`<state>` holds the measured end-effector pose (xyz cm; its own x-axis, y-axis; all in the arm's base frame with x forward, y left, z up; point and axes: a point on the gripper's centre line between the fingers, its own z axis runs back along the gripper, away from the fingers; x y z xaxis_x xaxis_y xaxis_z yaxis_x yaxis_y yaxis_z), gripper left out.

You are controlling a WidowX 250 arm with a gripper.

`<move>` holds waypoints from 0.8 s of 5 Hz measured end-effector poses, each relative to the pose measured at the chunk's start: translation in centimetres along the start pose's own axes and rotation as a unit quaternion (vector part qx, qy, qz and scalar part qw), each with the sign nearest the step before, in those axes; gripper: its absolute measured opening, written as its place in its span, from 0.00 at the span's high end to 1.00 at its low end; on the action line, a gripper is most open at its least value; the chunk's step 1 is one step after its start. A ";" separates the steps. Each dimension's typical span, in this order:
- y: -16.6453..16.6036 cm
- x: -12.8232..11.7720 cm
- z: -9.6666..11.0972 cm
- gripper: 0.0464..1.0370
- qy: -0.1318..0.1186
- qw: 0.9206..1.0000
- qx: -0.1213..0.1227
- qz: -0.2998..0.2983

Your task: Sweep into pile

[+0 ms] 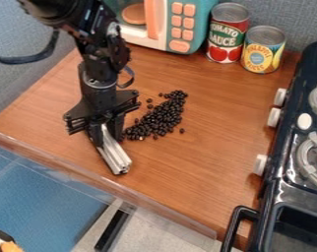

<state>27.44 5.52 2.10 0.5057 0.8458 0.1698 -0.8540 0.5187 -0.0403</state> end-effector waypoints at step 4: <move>-3.4 1.1 -0.3 0.72 -0.014 0.999 -0.017 0.024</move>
<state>30.93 4.77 2.17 0.4607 0.8662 0.1934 -0.8721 0.4823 -0.0828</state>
